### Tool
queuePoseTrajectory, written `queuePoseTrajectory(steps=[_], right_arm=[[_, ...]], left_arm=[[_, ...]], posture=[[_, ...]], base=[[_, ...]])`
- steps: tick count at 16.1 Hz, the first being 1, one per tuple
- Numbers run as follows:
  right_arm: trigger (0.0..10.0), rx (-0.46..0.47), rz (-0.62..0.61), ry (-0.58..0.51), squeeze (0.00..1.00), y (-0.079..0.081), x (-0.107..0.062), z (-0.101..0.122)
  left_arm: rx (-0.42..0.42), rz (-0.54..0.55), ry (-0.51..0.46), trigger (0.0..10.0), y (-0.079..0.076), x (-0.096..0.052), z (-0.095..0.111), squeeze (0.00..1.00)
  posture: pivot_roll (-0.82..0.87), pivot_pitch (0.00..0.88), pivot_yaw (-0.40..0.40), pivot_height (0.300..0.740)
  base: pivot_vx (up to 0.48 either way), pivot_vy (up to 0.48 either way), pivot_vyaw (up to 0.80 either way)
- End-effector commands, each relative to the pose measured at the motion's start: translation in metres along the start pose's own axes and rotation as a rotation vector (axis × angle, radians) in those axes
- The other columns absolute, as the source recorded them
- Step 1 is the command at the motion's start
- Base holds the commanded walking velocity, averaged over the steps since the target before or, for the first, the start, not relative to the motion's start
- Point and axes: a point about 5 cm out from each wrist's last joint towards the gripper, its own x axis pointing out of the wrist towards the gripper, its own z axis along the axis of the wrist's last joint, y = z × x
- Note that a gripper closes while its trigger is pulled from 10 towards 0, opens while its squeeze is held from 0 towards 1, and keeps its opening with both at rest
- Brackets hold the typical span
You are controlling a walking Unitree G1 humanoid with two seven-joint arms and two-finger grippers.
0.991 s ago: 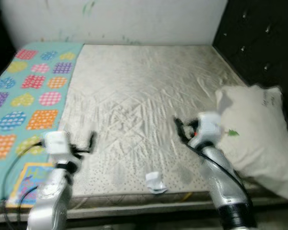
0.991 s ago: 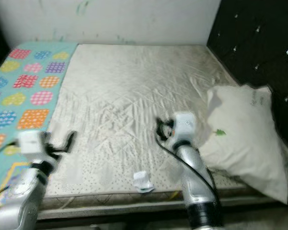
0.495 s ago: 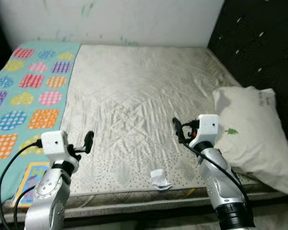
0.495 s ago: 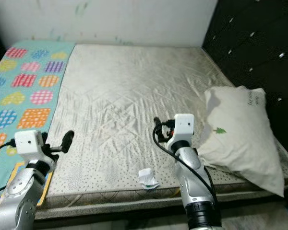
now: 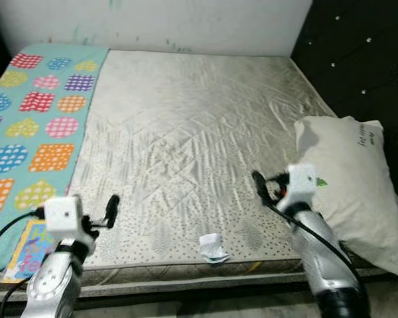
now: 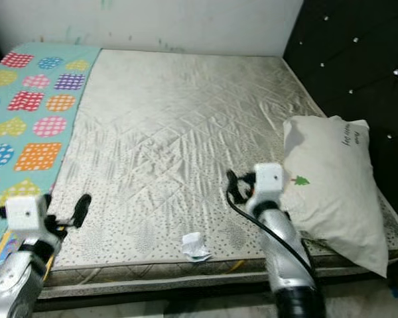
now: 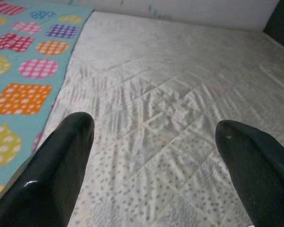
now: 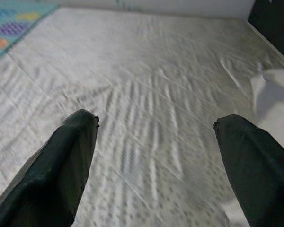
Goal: Clean up the room
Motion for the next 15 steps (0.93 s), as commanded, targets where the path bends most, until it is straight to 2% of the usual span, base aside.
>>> queuePoseTrajectory(steps=[1, 5, 7, 9, 12, 15], right_arm=[[10.0, 0.001, 0.009, 0.013, 0.00, -0.001, -0.003, -0.004], [10.0, -0.012, 0.006, 0.020, 0.00, -0.003, -0.006, -0.009], [10.0, -0.018, 0.005, 0.010, 0.00, -0.004, -0.002, -0.005], [10.0, -0.027, 0.020, -0.007, 0.00, -0.001, 0.005, -0.001], [10.0, -0.030, -0.011, -0.037, 0.00, -0.008, 0.010, 0.006], [10.0, -0.029, -0.045, -0.042, 0.00, -0.017, 0.007, 0.004]], left_arm=[[0.007, 0.018, -0.019, 10.0, 0.002, -0.004, 0.005, 0.00], [-0.010, 0.015, -0.019, 10.0, 0.003, -0.001, 0.006, 0.00], [0.003, 0.018, -0.050, 10.0, 0.005, 0.003, 0.015, 0.00], [0.003, 0.048, -0.049, 10.0, 0.010, 0.007, 0.011, 0.00], [-0.017, 0.062, -0.045, 10.0, 0.009, 0.010, 0.006, 0.00], [-0.010, 0.038, -0.038, 10.0, 0.008, 0.016, 0.006, 0.00]], posture=[[0.06, 0.124, -0.089, 0.740], [0.07, 0.103, -0.077, 0.740], [0.07, 0.090, -0.092, 0.740], [0.07, 0.060, -0.098, 0.740], [0.05, 0.010, -0.080, 0.740], [0.04, 0.018, -0.059, 0.740]], base=[[0.000, 0.000, 0.00], [0.000, 0.000, 0.00], [0.000, 0.000, 0.00], [0.000, 0.000, 0.00], [0.000, 0.000, 0.00], [0.000, 0.000, 0.00]])
